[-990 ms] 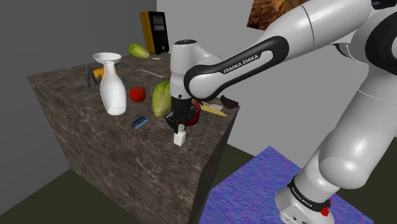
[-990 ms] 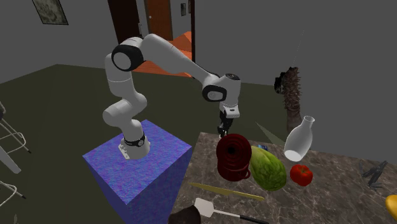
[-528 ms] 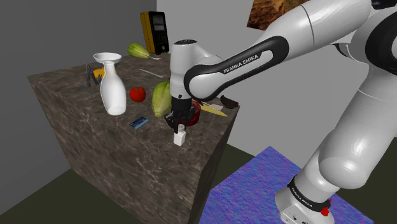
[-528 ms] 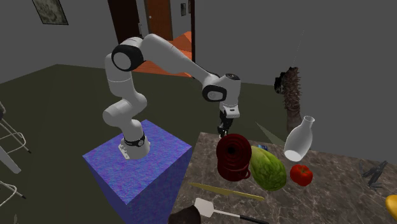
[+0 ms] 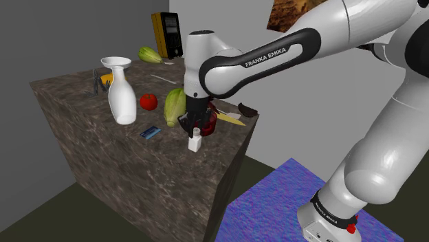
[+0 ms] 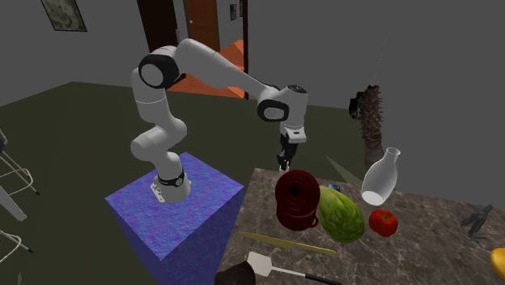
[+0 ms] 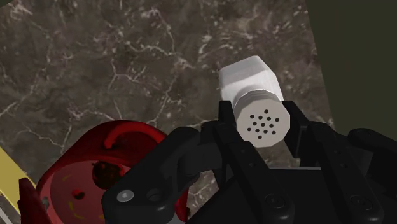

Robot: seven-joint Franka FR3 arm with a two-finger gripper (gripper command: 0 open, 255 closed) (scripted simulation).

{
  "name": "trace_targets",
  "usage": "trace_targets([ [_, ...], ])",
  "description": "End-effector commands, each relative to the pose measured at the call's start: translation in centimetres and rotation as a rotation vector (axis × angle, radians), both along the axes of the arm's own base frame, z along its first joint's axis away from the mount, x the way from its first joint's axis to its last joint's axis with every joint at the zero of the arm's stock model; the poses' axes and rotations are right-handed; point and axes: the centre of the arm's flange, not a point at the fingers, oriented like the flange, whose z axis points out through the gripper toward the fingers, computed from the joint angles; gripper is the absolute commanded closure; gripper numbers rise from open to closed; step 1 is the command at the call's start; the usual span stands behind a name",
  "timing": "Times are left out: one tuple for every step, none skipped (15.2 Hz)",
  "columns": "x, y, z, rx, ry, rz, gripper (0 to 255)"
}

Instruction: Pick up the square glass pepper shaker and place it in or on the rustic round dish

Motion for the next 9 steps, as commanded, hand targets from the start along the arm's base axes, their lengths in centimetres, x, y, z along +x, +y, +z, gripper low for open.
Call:
trace_targets([
  [0.0, 0.0, 1.0, 0.0, 0.001, 0.0, 255],
  [0.0, 0.0, 1.5, 0.0, 0.001, 0.0, 255],
  [0.0, 0.0, 2.1, 0.0, 0.001, 0.0, 255],
  [0.0, 0.0, 2.6, 0.0, 0.001, 0.0, 255],
  [0.0, 0.0, 3.1, 0.0, 0.001, 0.0, 255],
  [0.0, 0.0, 3.6, 0.0, 0.001, 0.0, 255],
  [0.0, 0.0, 4.2, 0.0, 0.001, 0.0, 255],
  [0.0, 0.0, 4.7, 0.0, 0.001, 0.0, 255],
  [0.0, 0.0, 5.2, 0.0, 0.001, 0.0, 255],
])
